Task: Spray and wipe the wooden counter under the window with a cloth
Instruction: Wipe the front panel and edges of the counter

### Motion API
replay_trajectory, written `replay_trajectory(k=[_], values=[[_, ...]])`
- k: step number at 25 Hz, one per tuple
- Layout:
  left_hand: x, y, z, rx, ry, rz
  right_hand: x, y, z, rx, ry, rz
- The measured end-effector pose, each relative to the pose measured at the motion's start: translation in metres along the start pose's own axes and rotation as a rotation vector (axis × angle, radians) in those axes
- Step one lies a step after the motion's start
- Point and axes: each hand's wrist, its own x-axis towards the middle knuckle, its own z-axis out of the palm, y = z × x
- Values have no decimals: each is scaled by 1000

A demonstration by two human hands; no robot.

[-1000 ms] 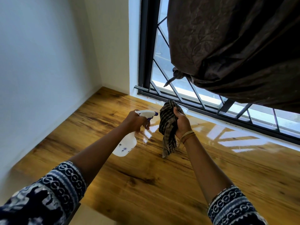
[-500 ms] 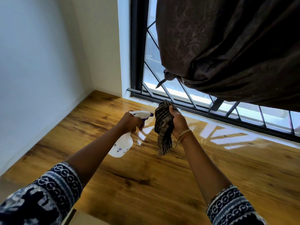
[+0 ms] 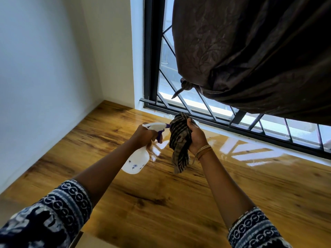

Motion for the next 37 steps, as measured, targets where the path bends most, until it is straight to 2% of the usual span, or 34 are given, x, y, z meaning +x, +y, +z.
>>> replay_trajectory(k=[6, 9, 13, 16, 22, 25, 27, 29, 35, 37], values=[[5, -13, -16, -117, 72, 124, 2, 8, -2, 96, 10, 46], [11, -20, -16, -204, 117, 110, 3, 18, -3, 102, 23, 62], [12, -31, -22, -195, 114, 130, 4, 27, -4, 111, 64, 84], [5, -34, -22, -67, 140, 128, -1, 34, -4, 120, 95, 118], [-20, -55, -32, 221, 211, -26, -28, 63, 12, 117, 95, 167], [-51, -78, -28, 467, 347, 43, -48, 80, 26, 116, 62, 171], [-72, -86, -25, 503, 435, 97, -64, 91, 35, 129, 39, 158], [-93, -88, -22, 388, 438, 127, -84, 103, 45, 156, 4, 170], [-166, -63, -7, -315, 11, -136, -142, 134, 79, 216, -47, 159], [-188, -64, -6, -429, -77, -161, -160, 136, 87, 235, -63, 118]])
